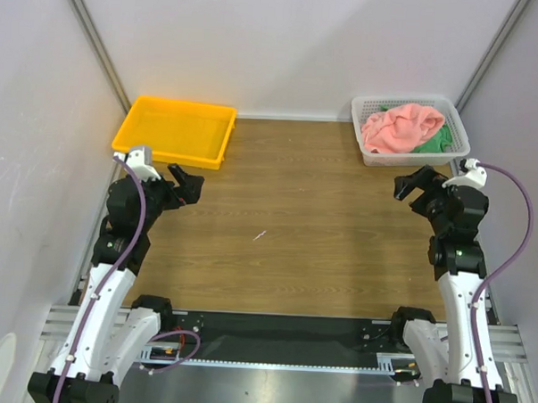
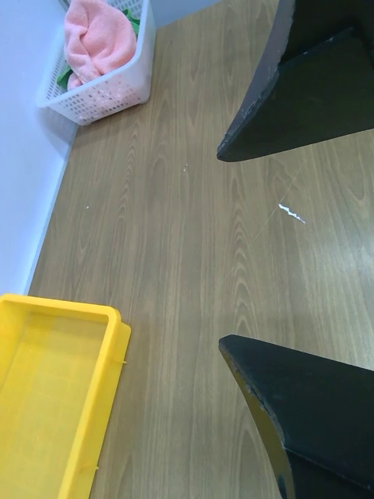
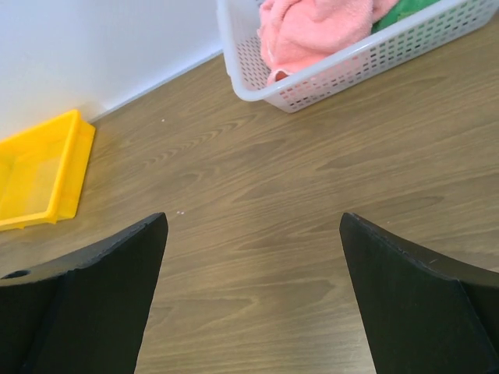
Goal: Fold and stack the towels
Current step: Grab crumpled towel
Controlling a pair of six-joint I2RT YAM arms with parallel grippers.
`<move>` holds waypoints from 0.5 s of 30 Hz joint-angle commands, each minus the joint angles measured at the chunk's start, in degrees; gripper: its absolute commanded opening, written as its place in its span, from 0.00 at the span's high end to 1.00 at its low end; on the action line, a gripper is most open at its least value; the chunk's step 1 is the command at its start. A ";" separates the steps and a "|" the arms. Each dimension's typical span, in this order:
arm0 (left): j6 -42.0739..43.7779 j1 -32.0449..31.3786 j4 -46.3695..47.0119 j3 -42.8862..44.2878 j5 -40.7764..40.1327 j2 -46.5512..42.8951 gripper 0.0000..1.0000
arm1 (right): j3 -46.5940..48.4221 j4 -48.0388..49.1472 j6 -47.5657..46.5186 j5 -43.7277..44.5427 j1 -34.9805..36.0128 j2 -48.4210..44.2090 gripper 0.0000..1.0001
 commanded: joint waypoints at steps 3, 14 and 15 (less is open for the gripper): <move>0.85 0.29 3.03 1.16 1.28 -2.05 0.00 | 3.31 5.89 1.07 4.99 0.04 3.72 0.00; 0.15 2.05 3.30 1.51 5.41 -0.12 0.00 | 24.22 9.14 -0.77 13.08 -1.80 27.25 0.00; 0.06 2.05 3.21 1.34 5.41 -0.21 0.00 | 25.98 9.58 -0.95 13.17 -2.24 29.12 0.00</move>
